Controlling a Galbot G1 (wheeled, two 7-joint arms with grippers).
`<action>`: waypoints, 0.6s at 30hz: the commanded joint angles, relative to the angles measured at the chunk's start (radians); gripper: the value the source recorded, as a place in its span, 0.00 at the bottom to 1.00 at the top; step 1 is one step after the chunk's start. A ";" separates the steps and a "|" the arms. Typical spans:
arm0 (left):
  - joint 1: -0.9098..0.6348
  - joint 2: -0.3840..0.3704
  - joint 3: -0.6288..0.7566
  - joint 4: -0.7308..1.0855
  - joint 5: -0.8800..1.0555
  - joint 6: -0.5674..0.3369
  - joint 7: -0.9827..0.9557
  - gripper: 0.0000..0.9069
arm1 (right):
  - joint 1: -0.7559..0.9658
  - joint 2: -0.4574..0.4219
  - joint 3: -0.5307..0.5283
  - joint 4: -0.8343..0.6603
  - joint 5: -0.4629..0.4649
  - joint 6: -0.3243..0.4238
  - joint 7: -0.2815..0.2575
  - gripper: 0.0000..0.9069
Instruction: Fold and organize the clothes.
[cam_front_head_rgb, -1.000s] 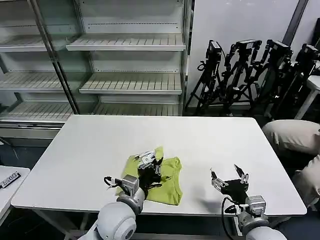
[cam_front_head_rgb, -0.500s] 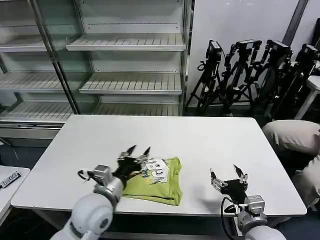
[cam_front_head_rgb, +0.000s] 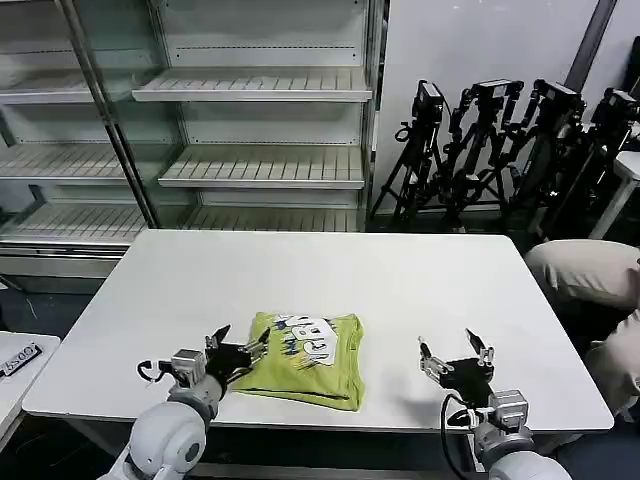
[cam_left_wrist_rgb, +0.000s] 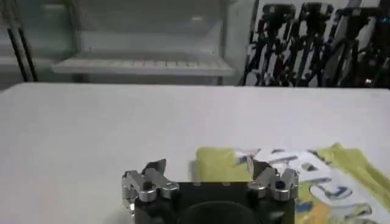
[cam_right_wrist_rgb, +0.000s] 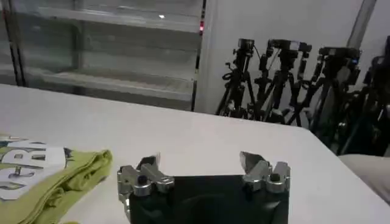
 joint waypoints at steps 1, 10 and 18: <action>0.005 -0.012 0.063 0.067 0.033 0.005 -0.019 0.01 | -0.002 -0.001 0.007 0.002 0.001 0.000 0.001 1.00; 0.010 -0.021 0.089 0.071 0.035 0.005 -0.033 0.01 | 0.002 -0.001 0.008 -0.003 0.002 -0.001 0.002 1.00; 0.011 0.003 0.047 0.048 0.154 0.005 0.012 0.01 | 0.007 0.000 0.002 -0.003 0.001 -0.001 0.005 1.00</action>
